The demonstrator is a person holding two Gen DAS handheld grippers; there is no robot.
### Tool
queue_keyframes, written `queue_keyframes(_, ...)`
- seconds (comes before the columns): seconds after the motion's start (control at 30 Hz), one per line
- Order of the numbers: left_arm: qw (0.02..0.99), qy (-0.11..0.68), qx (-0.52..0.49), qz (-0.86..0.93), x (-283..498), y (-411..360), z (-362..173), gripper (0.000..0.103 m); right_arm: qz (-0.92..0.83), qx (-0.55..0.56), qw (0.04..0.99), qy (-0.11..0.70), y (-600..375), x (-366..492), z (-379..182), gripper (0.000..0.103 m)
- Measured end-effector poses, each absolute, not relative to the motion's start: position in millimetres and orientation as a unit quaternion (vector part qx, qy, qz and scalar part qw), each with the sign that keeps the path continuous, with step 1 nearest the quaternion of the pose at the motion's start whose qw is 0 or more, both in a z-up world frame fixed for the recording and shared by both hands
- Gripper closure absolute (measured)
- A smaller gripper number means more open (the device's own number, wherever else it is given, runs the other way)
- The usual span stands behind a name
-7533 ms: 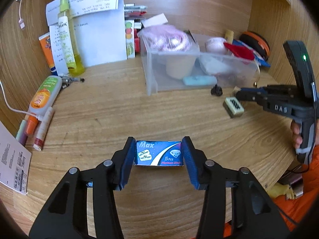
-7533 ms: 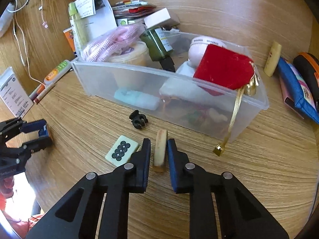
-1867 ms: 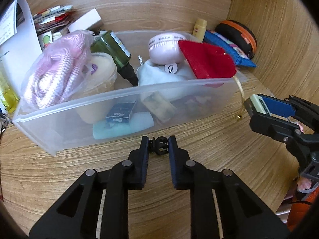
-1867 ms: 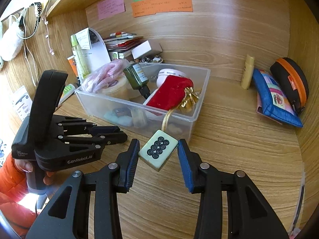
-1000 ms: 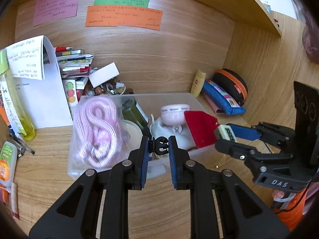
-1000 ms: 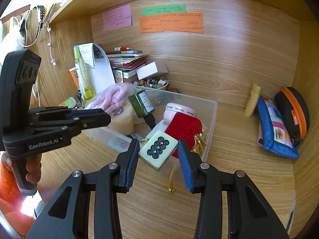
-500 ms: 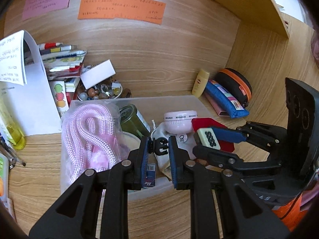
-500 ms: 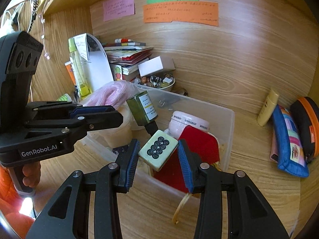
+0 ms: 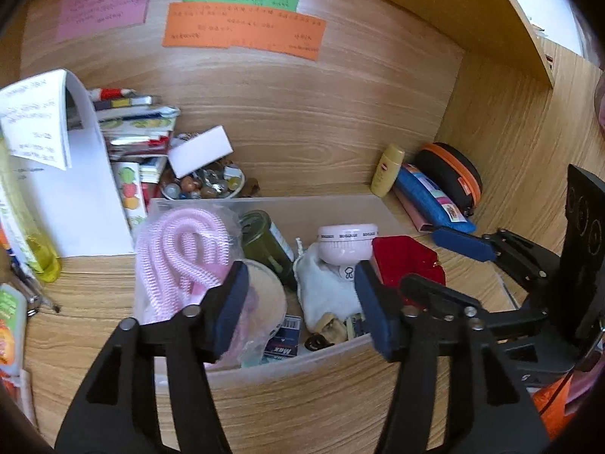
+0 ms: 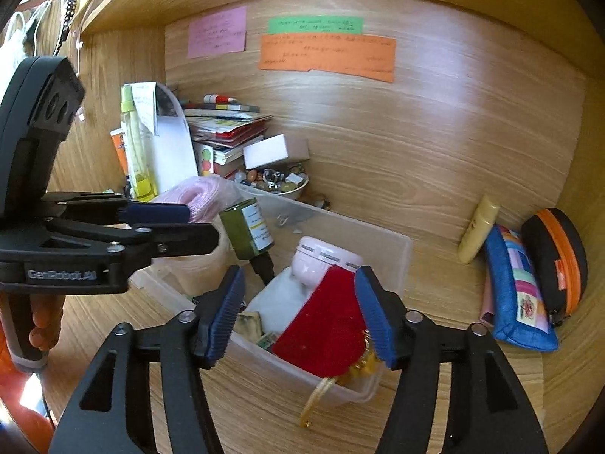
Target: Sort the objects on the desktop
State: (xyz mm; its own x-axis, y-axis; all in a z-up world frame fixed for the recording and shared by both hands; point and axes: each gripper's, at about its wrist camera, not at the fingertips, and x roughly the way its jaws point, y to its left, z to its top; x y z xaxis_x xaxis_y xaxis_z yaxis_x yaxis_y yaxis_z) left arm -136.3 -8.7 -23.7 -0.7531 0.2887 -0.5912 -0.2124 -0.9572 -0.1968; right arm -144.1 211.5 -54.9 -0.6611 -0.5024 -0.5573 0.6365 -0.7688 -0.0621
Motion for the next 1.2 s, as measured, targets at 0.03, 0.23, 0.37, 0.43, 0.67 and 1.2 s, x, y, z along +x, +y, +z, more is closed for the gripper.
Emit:
queue_keyframes(0.03, 0.13, -0.058, -0.323, 0.936, -134, -9, -23, 0.037, -0.903, 0.264, 0.314, 0.126, 213, -142, -55, 0.04)
queue_keyframes(0.23, 0.118, -0.062, -0.315, 0.94, -116, -14, -16, 0.024, -0.911, 0.255, 0.3, 0.12, 227, -127, -49, 0.029)
queue_keyframes(0.37, 0.106, -0.077, -0.307, 0.943, -101, -19, -12, 0.007, -0.916, 0.245, 0.295, 0.115, 235, -114, -44, 0.024)
queue_keyframes(0.43, 0.1, -0.08, -0.306, 0.943, -94, -22, -10, 0.007, -0.918, 0.242, 0.293, 0.113, 240, -107, -41, 0.023)
queue_keyframes(0.67, 0.057, -0.098, -0.306, 0.945, -70, -33, -8, 0.003, -0.923, 0.231, 0.29, 0.107, 253, -83, -35, 0.017)
queue_keyframes(1.2, 0.029, -0.087, -0.293, 0.952, -29, -34, -10, 0.003, -0.92, 0.236, 0.302, 0.081, 270, -55, -35, 0.012)
